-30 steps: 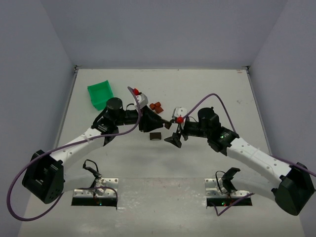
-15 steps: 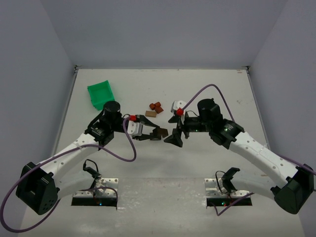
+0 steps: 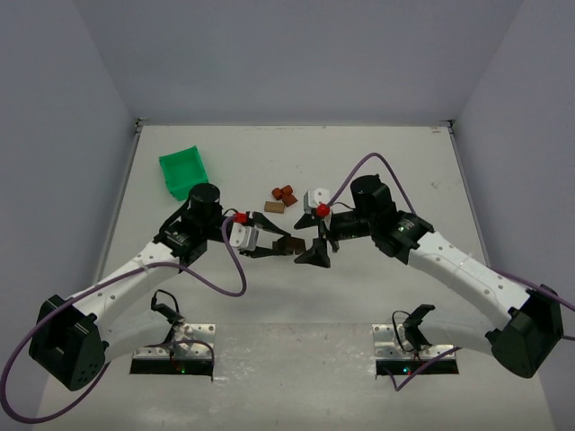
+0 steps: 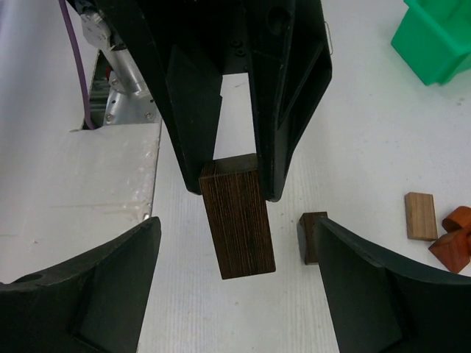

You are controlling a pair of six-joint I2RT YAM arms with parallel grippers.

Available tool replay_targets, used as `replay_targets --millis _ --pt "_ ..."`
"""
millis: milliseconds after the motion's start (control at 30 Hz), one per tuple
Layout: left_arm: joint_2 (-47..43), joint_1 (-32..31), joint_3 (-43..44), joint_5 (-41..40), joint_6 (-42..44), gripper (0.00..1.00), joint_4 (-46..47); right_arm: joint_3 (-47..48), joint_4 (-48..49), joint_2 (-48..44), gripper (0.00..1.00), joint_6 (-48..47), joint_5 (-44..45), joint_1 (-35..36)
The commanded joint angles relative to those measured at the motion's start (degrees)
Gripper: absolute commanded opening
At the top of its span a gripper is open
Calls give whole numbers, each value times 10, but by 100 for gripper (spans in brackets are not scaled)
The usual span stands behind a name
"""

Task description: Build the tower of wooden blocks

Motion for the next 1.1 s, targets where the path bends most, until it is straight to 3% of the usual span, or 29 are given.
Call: replay_targets --millis 0,333,600,633,733,800,833,900,1067 --pt "-16 -4 19 39 23 0 15 -22 61 -17 81 -29 -27 4" --pt "-14 -4 21 38 20 0 14 -6 67 11 65 -4 -33 4" --pt "-16 -4 20 33 13 1 15 0 82 21 27 14 -36 4" --pt "-16 -4 20 32 10 7 19 1 82 22 23 16 -32 4" --pt "-21 -4 12 15 -31 46 57 2 79 25 11 20 -10 4" --pt "-37 -4 -15 -14 -90 94 110 -6 69 25 8 16 34 4" --pt "-44 -4 -25 -22 -104 100 120 -11 67 24 7 14 49 4" --pt "-66 -3 -57 -34 -116 100 131 -39 64 15 8 -5 95 1" --pt "-136 -4 -110 -204 -255 100 225 -70 29 4 7 -56 123 -37"
